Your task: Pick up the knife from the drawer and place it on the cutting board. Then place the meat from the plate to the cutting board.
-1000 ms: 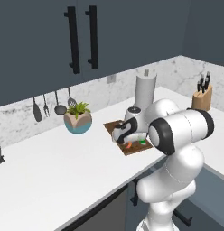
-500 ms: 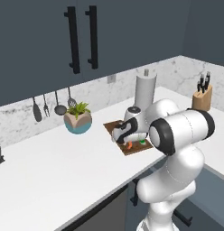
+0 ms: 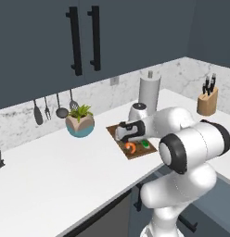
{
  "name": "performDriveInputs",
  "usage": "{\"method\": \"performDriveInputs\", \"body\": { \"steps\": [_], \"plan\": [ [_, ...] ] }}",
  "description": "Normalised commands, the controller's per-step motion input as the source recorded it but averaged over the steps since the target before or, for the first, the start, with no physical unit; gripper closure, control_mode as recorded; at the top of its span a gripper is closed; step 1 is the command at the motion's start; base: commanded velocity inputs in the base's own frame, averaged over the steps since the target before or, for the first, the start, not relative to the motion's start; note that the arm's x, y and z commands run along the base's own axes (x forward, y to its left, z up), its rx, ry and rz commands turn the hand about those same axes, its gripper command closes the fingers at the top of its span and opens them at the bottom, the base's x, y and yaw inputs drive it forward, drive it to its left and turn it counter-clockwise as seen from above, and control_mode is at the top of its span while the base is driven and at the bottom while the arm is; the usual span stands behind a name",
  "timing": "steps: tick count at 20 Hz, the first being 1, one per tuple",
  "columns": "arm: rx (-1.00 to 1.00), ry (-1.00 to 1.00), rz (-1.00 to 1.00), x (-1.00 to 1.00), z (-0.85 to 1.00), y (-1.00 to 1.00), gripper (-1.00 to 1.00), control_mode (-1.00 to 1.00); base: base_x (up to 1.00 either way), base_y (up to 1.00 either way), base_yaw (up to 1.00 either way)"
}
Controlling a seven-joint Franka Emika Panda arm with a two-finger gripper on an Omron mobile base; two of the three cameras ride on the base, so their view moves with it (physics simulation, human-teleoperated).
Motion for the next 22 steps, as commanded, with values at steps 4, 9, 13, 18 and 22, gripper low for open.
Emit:
{"method": "performDriveInputs", "body": {
  "steps": [4,9,13,18,22],
  "plan": [
    [0.0,-0.06,0.0,-0.55,0.49,0.0,-1.0,-1.0,0.0,0.0,0.0],
    [0.0,-0.1,0.0,-0.89,0.54,-0.07,-1.0,-1.0,0.0,0.0,0.0],
    [0.0,-0.08,0.0,-0.78,0.59,-0.12,-1.0,-1.0,0.0,0.0,0.0],
    [0.01,-0.05,0.0,-0.66,0.63,-0.15,-1.0,-1.0,0.0,0.0,0.0],
    [0.01,-0.03,0.0,-0.52,0.62,-0.09,-1.0,-1.0,0.0,0.0,0.0]
  ]
}}
